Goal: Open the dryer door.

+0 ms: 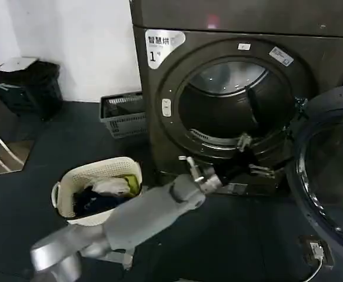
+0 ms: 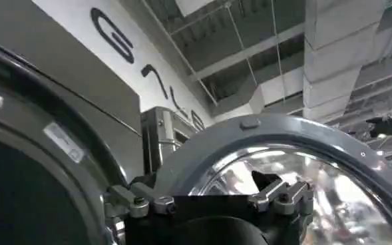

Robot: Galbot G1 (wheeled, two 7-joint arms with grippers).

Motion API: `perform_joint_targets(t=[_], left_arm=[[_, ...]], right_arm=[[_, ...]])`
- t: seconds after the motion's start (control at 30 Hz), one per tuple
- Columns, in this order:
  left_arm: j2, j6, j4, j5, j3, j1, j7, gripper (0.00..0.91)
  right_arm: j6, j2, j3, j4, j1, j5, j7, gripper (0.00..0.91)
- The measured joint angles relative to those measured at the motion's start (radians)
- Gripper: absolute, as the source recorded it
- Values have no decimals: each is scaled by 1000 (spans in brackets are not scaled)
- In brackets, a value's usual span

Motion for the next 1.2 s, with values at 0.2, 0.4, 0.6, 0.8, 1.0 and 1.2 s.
perform_joint_targets(t=[0.2,0.4,0.6,0.8,1.0,1.2], left_arm=[[121,99,-76,20,32,-22,-5,907],[291,246,-181,44,57,-60,9,907],[460,455,-273,91,64,-90,2,907],[600,631,-339,113,71,-124,-44,907],[706,816,-376,95,71,-174,-11,907],[791,960,-376,173,72,-203,65,907]], right_arm=[[-5,-11,3,2,-1,-9,-1,907],[-17,-19,7,7,1,-21,0,907],[-28,-30,9,10,5,-29,17,907],[-26,-43,22,8,6,-46,17,907],[-16,-45,42,-3,6,-68,28,907],[-9,-47,53,-9,6,-69,30,907]])
